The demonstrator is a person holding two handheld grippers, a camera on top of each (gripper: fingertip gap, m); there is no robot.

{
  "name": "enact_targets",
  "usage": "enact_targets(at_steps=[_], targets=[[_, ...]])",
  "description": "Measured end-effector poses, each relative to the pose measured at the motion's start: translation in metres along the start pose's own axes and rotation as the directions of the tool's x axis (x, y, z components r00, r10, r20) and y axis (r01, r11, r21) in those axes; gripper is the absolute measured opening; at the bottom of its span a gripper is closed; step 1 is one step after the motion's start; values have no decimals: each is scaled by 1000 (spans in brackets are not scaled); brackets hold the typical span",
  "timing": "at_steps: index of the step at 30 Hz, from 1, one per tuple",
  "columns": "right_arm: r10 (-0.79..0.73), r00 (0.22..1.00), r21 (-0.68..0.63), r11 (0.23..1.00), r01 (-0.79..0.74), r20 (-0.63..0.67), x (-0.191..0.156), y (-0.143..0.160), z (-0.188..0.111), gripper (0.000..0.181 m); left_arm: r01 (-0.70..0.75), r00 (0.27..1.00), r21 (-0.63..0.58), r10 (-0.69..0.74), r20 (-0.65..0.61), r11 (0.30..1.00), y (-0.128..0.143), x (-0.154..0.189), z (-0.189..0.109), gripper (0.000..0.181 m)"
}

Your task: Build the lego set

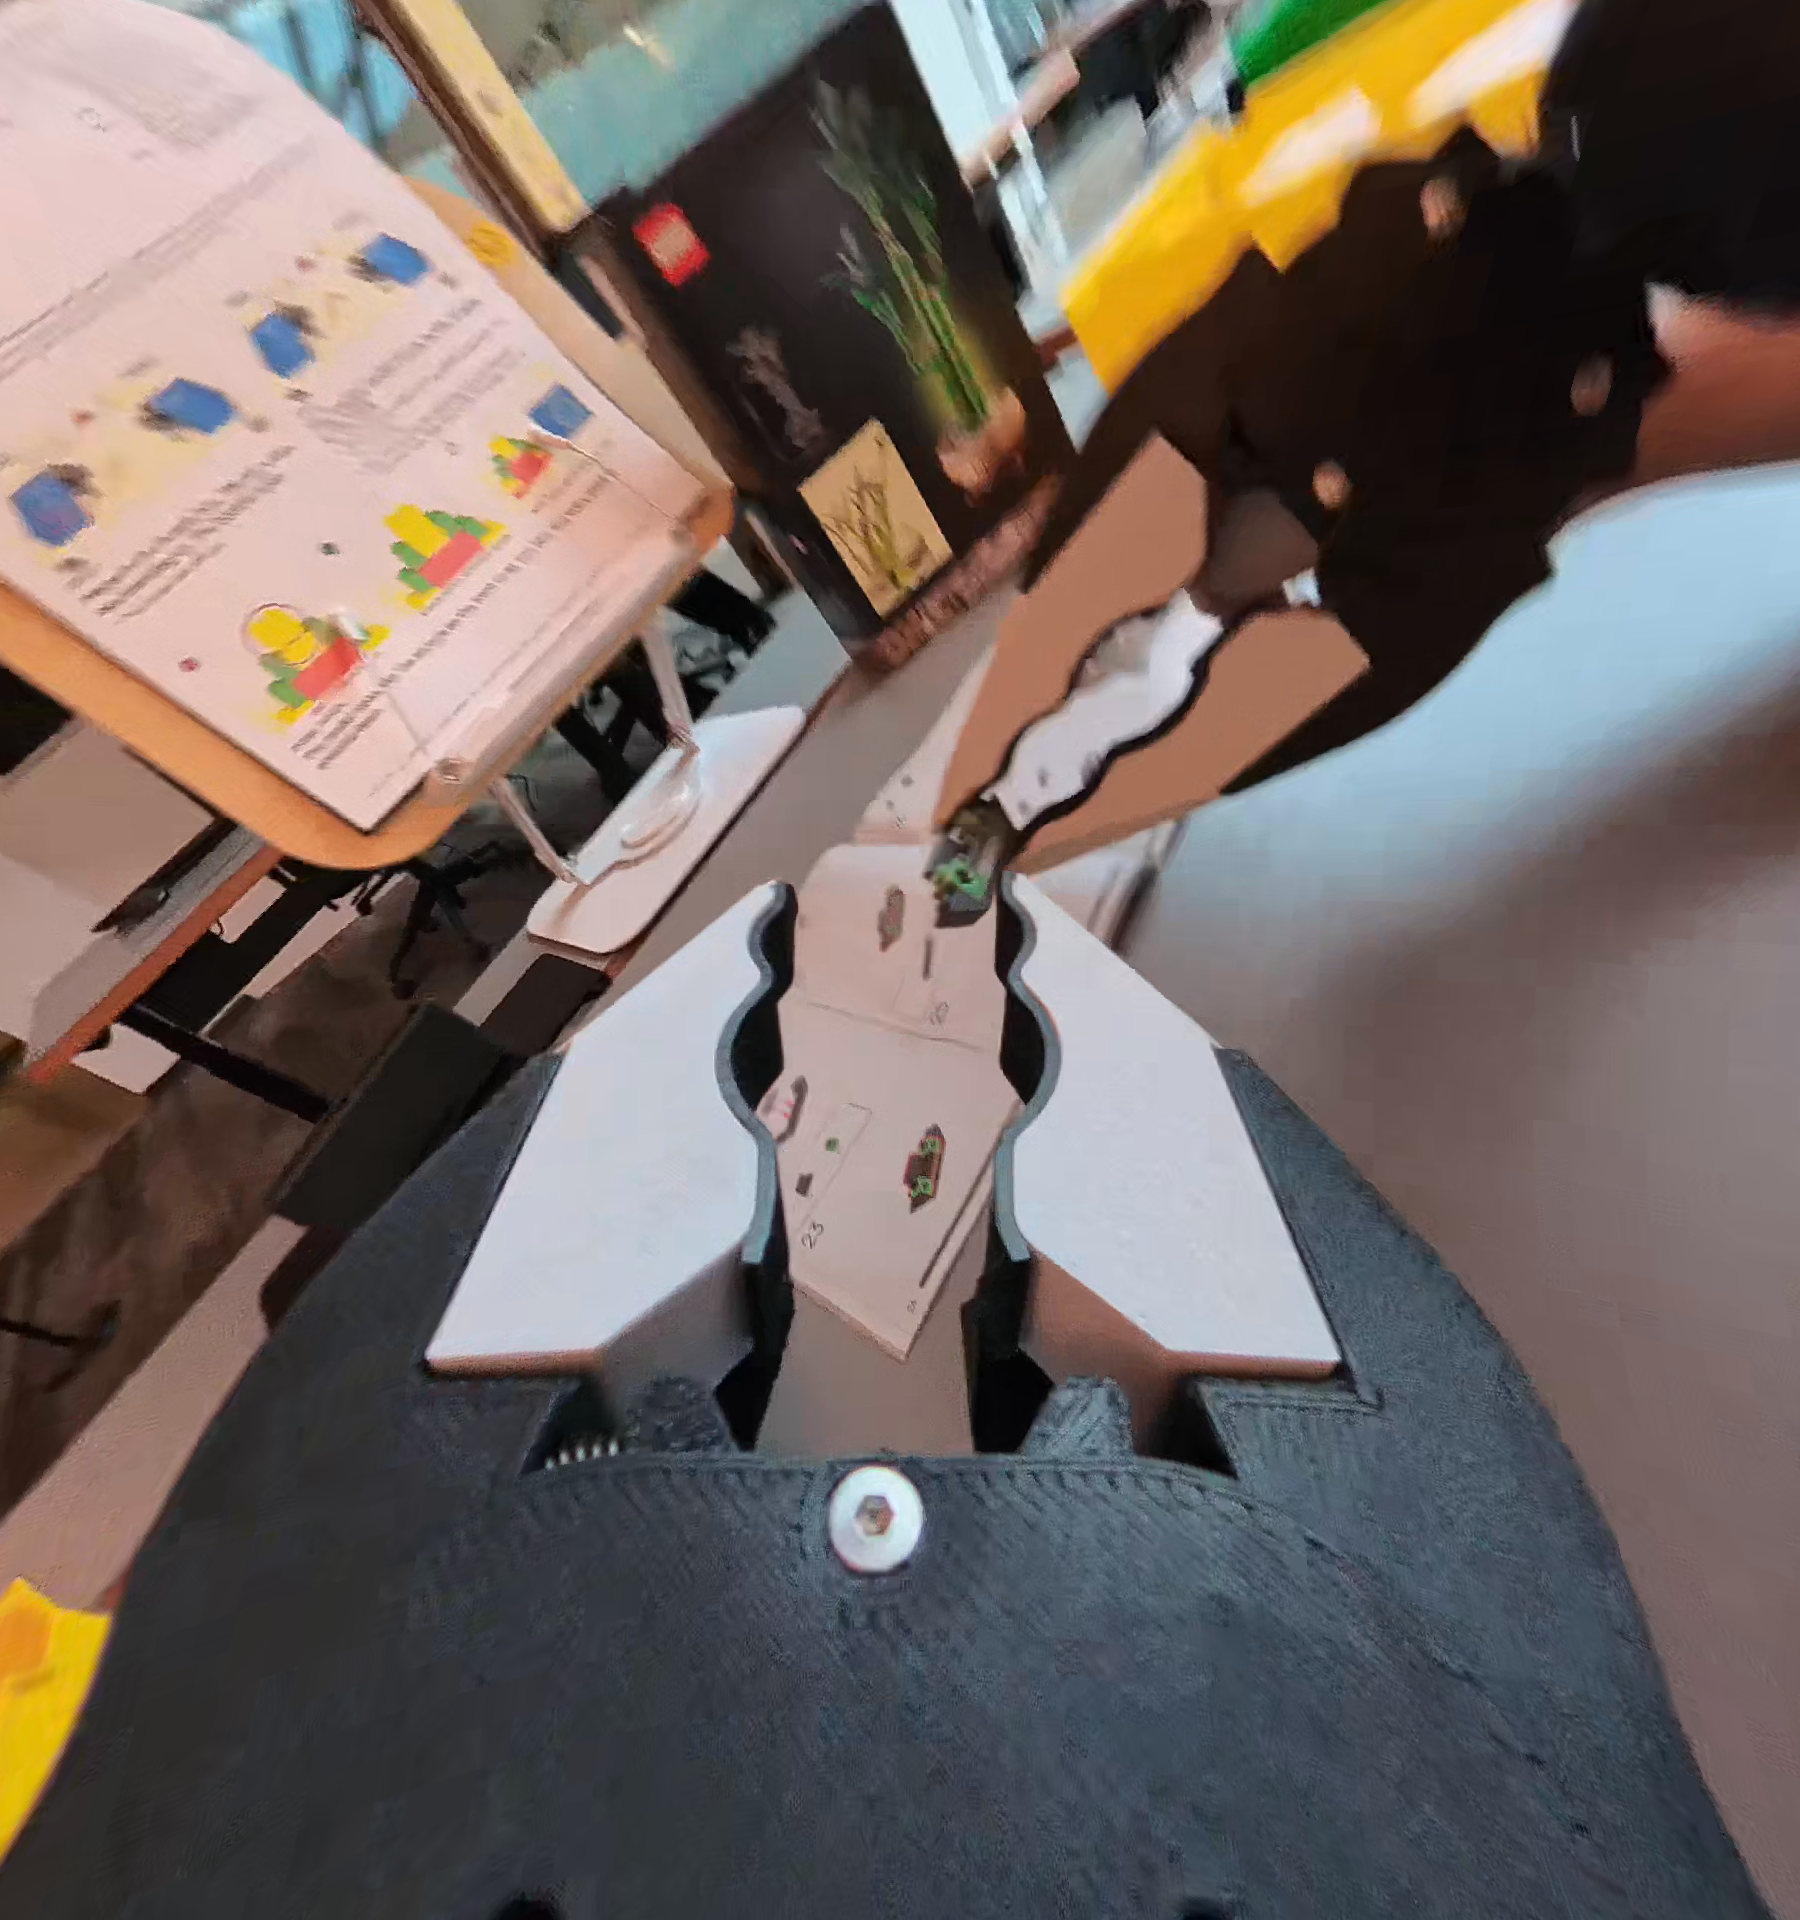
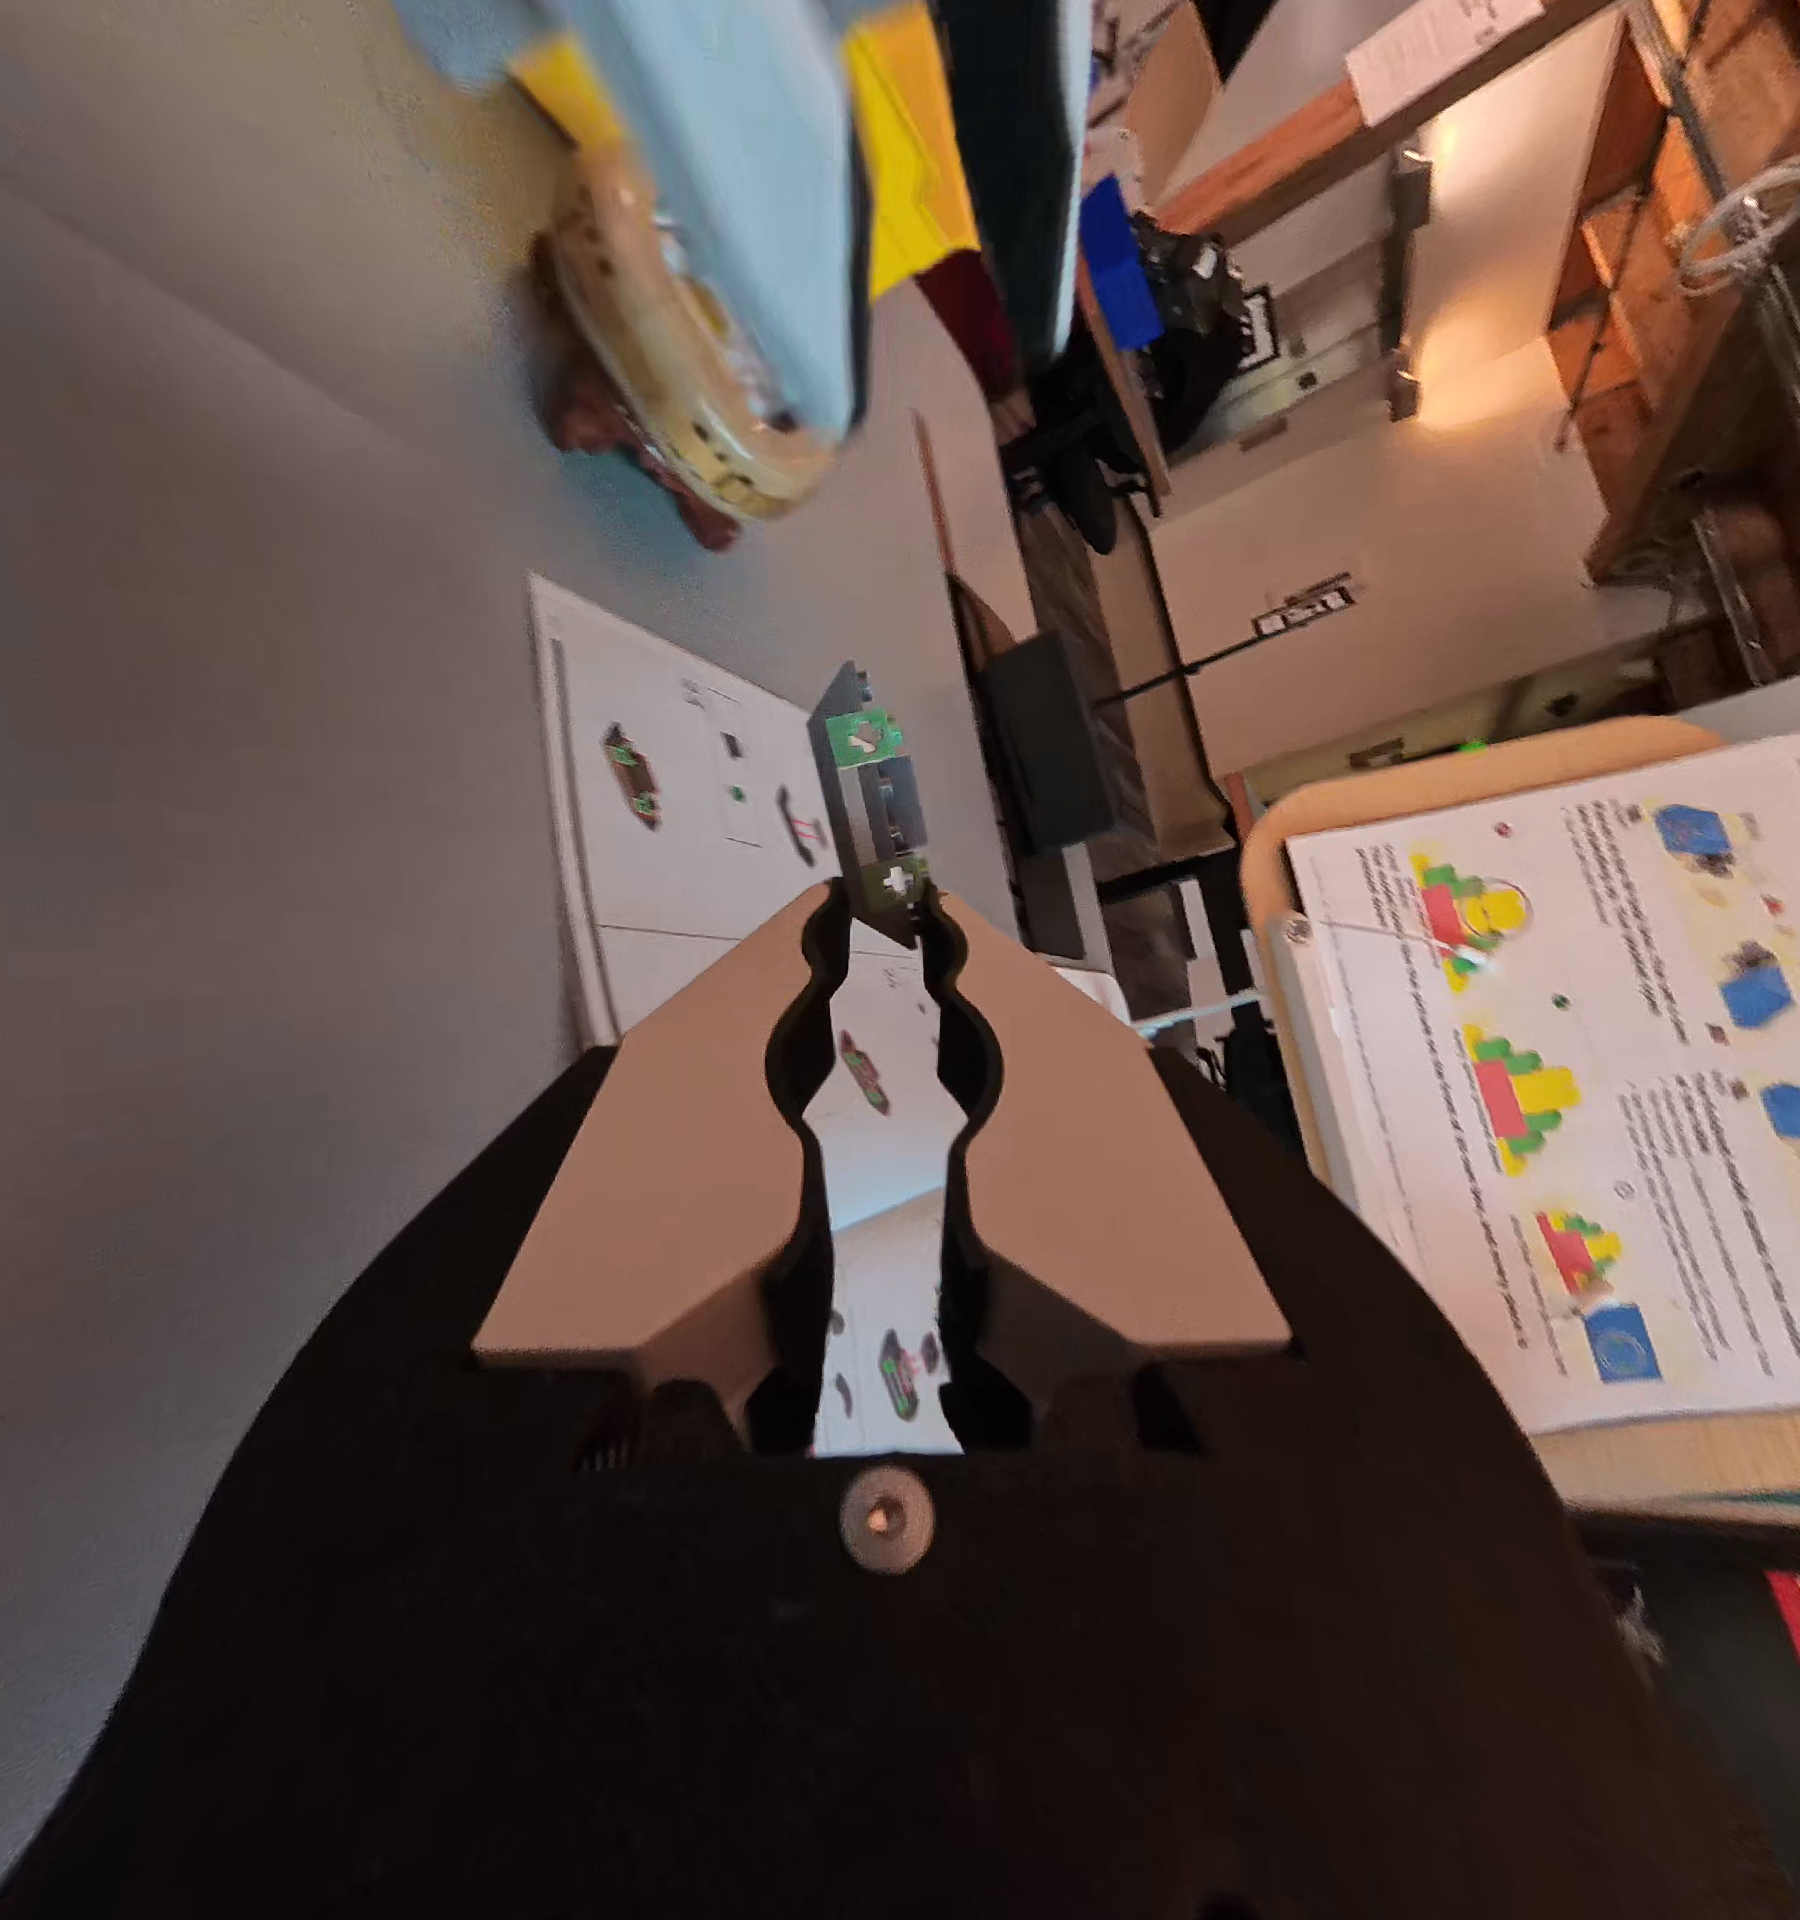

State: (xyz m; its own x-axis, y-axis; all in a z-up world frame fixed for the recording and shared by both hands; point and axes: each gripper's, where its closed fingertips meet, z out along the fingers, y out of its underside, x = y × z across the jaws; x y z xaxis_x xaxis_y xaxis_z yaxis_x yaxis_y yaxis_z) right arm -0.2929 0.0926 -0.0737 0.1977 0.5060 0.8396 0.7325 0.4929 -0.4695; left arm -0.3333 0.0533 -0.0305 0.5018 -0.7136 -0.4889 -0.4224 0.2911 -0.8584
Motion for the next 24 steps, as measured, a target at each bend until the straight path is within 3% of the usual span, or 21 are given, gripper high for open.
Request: enact_targets(at_steps=[3,7,13,17,24], targets=[[6,998,-10,1000,-6,-60,13,9,-1,12,150,987,130,-157,44,980,-16,-26,-17,37],[-27,996,-8,1000,26,-91,16,10,-2,12,344,936,183,-351,5,921,-17,-43,-25,34],[-36,992,42,998,42,-121,19,-5,-6,12,669,725,26,-643,-246,743,-4,-20,-7,31],[-44,993,72,996,52,-113,14,-20,-8,12,730,633,-78,-715,-298,679,2,-3,4,33],[-52,994,107,992,62,-92,4,-37,-7,12,723,621,-143,-726,-297,676,8,11,14,36]])
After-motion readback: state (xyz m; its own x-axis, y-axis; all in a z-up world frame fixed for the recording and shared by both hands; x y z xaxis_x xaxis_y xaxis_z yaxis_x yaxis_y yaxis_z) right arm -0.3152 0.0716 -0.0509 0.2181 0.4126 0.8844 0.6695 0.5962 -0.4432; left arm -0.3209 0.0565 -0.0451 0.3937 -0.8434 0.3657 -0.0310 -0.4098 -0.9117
